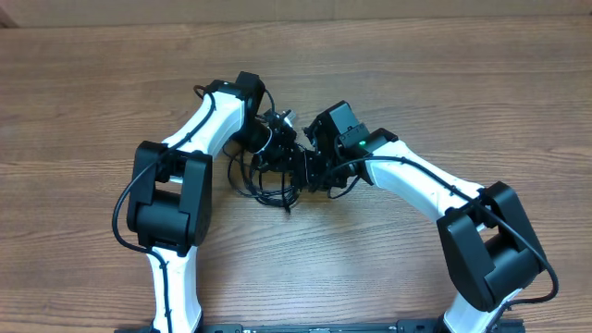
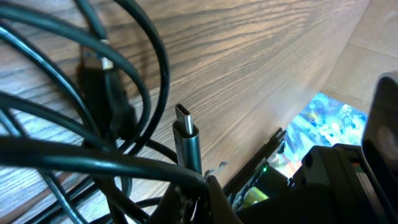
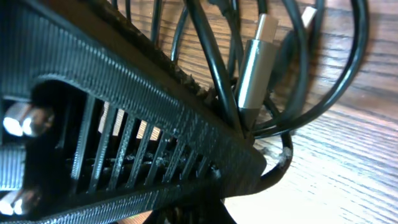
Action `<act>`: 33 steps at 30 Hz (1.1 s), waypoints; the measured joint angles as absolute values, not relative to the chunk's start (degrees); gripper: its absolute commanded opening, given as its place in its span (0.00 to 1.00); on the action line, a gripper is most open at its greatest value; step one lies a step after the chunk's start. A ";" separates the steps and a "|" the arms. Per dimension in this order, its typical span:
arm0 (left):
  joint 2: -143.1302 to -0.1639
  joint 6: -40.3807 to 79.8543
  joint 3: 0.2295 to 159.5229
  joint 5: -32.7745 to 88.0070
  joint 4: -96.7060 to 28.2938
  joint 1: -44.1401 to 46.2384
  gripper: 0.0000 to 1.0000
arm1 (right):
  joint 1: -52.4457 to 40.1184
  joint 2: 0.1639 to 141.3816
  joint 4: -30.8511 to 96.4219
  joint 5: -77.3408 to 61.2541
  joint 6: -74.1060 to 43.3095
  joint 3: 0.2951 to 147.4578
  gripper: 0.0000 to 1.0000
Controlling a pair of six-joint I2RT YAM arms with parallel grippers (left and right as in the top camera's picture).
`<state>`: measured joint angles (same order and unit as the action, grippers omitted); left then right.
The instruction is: Untangle cables
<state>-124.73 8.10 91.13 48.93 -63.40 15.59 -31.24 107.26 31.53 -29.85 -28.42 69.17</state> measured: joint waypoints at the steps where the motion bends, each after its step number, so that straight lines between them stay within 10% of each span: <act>1: -124.73 7.62 91.13 48.99 -63.68 15.33 0.04 | -31.46 107.26 31.31 -29.71 -28.91 69.17 0.04; 12: -124.73 6.44 91.11 49.78 -61.93 15.09 0.04 | -30.72 107.33 31.16 -31.86 -30.52 69.17 0.07; 19: -124.73 12.14 91.00 44.91 -56.64 15.77 0.25 | -27.09 107.44 33.74 -38.79 -28.05 69.21 0.38; 33: -124.73 13.58 94.02 41.60 -62.08 14.98 0.27 | -26.44 107.44 38.96 -41.28 -23.59 69.21 0.40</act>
<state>-124.73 13.58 94.02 41.60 -62.08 14.98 -26.44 107.44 38.96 -41.28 -23.59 69.21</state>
